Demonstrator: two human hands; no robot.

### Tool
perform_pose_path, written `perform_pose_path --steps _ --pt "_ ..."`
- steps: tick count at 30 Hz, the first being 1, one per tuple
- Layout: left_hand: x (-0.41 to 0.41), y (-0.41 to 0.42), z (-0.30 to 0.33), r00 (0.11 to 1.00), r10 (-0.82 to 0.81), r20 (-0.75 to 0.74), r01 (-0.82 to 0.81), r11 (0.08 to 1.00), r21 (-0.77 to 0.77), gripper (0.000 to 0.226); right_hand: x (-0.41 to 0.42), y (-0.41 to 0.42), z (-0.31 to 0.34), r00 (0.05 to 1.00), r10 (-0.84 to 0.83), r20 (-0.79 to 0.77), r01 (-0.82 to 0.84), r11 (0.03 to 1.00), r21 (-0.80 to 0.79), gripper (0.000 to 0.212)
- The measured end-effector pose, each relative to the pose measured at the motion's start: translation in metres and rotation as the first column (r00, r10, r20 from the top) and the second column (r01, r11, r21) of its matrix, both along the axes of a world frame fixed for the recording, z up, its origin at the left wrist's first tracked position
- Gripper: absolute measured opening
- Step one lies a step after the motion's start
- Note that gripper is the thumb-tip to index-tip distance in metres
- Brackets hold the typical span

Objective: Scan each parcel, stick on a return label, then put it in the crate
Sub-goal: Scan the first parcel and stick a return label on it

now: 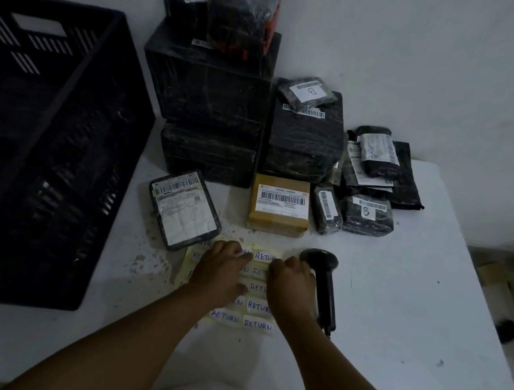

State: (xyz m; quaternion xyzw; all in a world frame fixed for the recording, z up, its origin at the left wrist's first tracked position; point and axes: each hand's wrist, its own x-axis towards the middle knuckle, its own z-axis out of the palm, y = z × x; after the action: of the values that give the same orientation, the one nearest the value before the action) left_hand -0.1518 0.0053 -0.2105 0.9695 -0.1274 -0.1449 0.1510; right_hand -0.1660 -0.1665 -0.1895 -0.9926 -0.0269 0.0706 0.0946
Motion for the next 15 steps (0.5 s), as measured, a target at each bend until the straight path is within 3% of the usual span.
perform_pose_path --steps 9,15 --pt "0.001 -0.002 0.003 1.0 -0.003 -0.001 0.003 0.999 0.032 0.081 -0.018 -0.003 0.004 0.996 0.077 0.047 -0.078 0.997 0.026 0.01" --pt "0.0 -0.003 0.006 1.0 0.009 -0.021 -0.009 1.0 0.027 0.082 -0.034 -0.014 0.017 0.958 -0.069 0.28 -0.016 0.957 0.29 0.011"
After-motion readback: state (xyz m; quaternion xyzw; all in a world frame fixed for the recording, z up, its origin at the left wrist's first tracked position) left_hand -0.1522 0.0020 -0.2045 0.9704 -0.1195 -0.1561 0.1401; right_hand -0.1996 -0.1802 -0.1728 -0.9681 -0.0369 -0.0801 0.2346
